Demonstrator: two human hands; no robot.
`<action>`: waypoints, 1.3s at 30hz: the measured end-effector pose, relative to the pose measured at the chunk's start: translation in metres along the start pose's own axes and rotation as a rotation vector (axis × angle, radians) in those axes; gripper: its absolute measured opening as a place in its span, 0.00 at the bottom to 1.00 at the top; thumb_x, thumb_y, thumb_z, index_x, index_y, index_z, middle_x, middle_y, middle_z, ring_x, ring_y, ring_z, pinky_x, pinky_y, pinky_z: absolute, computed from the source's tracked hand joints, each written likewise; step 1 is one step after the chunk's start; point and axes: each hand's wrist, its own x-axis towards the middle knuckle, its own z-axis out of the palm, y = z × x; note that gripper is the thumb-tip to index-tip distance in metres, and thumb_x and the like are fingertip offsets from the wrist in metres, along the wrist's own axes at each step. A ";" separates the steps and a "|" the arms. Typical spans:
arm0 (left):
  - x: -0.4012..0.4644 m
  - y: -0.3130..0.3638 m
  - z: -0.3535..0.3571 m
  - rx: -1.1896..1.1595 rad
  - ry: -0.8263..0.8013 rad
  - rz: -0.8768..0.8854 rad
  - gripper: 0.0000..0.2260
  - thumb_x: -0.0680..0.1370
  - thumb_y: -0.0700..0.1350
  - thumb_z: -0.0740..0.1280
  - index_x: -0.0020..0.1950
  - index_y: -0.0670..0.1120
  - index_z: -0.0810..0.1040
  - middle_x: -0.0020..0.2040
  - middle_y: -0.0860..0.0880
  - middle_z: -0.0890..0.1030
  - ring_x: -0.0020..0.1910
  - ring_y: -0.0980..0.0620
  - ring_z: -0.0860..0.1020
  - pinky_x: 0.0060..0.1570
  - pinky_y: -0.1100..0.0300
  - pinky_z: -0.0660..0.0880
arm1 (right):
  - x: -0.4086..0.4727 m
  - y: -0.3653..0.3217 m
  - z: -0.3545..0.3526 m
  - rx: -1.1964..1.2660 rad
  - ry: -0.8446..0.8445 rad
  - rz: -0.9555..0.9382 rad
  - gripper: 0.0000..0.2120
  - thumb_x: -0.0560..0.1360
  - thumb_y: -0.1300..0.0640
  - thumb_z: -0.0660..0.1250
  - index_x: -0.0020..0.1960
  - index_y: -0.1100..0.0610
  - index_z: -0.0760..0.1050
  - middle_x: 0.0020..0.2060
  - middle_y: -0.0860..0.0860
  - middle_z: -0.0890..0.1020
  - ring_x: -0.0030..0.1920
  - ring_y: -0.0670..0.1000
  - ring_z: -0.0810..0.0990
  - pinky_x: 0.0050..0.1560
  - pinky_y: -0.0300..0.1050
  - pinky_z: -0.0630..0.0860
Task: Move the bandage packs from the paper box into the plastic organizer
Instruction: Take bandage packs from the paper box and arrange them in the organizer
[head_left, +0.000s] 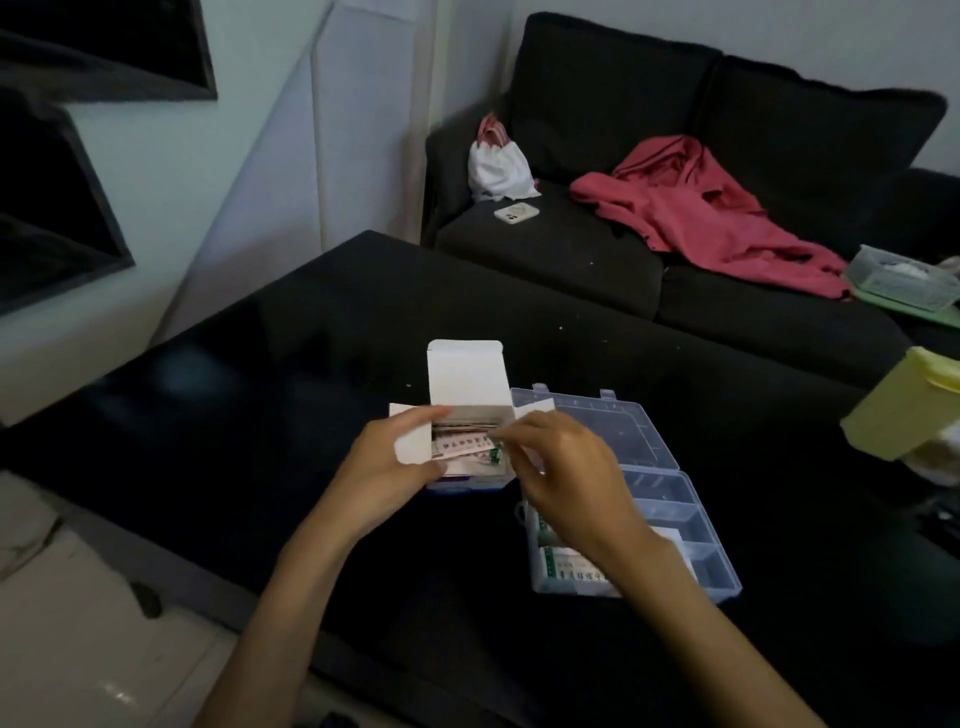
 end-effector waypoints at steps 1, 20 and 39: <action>0.000 -0.001 0.001 0.004 0.002 0.008 0.24 0.71 0.34 0.72 0.59 0.58 0.76 0.59 0.54 0.77 0.59 0.57 0.74 0.46 0.78 0.67 | 0.011 -0.002 -0.003 -0.006 -0.107 0.005 0.11 0.76 0.58 0.66 0.58 0.54 0.80 0.52 0.50 0.83 0.52 0.51 0.80 0.50 0.43 0.77; 0.002 -0.007 0.005 -0.033 0.007 0.022 0.25 0.71 0.37 0.74 0.62 0.58 0.73 0.62 0.51 0.75 0.61 0.52 0.72 0.54 0.60 0.73 | 0.056 0.011 0.013 -0.193 -0.440 -0.144 0.10 0.79 0.54 0.62 0.54 0.57 0.79 0.51 0.53 0.81 0.48 0.52 0.79 0.42 0.38 0.73; 0.020 -0.001 0.013 -0.035 0.187 -0.089 0.24 0.75 0.39 0.69 0.71 0.49 0.69 0.63 0.46 0.75 0.61 0.47 0.74 0.59 0.47 0.74 | 0.072 0.011 0.007 -0.251 -0.425 -0.124 0.16 0.79 0.52 0.62 0.65 0.54 0.72 0.55 0.54 0.76 0.57 0.53 0.71 0.52 0.42 0.59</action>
